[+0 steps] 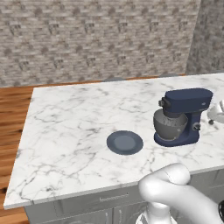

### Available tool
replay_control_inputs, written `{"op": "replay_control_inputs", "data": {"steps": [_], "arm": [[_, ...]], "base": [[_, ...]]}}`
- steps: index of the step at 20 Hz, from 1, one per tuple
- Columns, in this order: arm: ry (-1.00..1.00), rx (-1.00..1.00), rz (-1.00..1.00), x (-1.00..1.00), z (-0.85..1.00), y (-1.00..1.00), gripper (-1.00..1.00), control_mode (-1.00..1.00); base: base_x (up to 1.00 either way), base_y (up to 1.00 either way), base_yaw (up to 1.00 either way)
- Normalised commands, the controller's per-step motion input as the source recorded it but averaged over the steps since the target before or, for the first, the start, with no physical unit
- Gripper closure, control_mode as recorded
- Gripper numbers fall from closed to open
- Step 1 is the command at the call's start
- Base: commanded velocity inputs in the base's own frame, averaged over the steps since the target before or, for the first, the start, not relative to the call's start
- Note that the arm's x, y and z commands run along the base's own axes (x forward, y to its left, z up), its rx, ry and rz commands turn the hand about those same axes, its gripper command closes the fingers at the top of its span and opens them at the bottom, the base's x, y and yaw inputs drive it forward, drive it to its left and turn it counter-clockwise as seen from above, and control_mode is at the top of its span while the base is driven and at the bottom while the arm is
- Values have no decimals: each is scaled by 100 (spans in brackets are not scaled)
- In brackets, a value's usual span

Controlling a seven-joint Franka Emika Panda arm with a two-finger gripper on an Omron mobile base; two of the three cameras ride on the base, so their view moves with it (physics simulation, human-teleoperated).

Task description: Add butter and sugar cubes to the stand mixer bowl and then turn on the stand mixer to begin making frosting.

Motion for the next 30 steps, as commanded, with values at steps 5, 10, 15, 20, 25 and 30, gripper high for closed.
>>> {"op": "replay_control_inputs", "data": {"steps": [5,10,15,20,25,30], "arm": [[-34,-21,36,-10,-23,0,-100,-100],[-46,-26,34,-6,-17,9,-100,-100],[-50,-25,32,-1,-24,11,-100,-100],[-14,-20,14,0,-33,-4,-100,-100],[-6,-22,8,-1,-20,-21,-100,-100],[-18,-28,18,-8,-4,-24,-100,-100]], "base": [[0,0,0],[0,0,0],[0,0,0],[0,0,0],[0,0,0],[0,0,0]]}}
